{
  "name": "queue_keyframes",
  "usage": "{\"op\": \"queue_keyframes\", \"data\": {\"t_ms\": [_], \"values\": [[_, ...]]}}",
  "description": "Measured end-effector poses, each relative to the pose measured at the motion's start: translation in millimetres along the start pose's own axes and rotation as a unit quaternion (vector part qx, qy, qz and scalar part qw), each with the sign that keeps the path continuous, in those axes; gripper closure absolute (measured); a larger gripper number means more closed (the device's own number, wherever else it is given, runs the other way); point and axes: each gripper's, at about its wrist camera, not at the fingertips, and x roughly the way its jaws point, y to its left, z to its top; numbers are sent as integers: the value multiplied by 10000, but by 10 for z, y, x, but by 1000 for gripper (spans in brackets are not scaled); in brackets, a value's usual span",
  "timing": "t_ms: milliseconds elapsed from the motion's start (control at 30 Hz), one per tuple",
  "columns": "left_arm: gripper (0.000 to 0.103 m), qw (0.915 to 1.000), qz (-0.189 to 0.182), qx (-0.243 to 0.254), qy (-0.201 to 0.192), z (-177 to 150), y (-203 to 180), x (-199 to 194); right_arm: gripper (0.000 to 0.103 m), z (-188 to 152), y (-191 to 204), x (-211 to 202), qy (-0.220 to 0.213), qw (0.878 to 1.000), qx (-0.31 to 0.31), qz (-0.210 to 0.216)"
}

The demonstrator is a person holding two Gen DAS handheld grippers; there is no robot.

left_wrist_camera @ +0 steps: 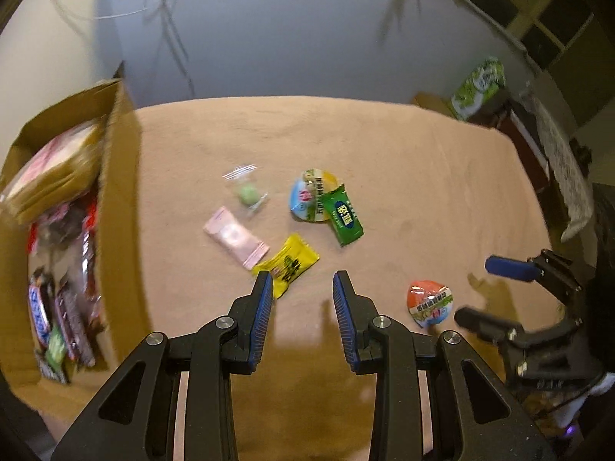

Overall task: Organize snacks
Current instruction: 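Grasp the yellow candy with the left tool while the right tool grasps the orange egg candy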

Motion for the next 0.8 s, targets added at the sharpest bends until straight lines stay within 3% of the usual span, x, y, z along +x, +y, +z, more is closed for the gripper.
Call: {"op": "queue_keyframes", "data": {"t_ms": [367, 667, 800], "values": [[72, 9984, 171, 449, 310, 170, -188, 395, 29, -105, 16, 150, 98, 9998, 149, 117], [72, 9975, 178, 617, 288, 186, -163, 403, 35, -93, 23, 276, 204, 9996, 169, 136], [72, 9985, 166, 432, 294, 221, -56, 423, 36, -75, 38, 330, 260, 9995, 149, 122]]}}
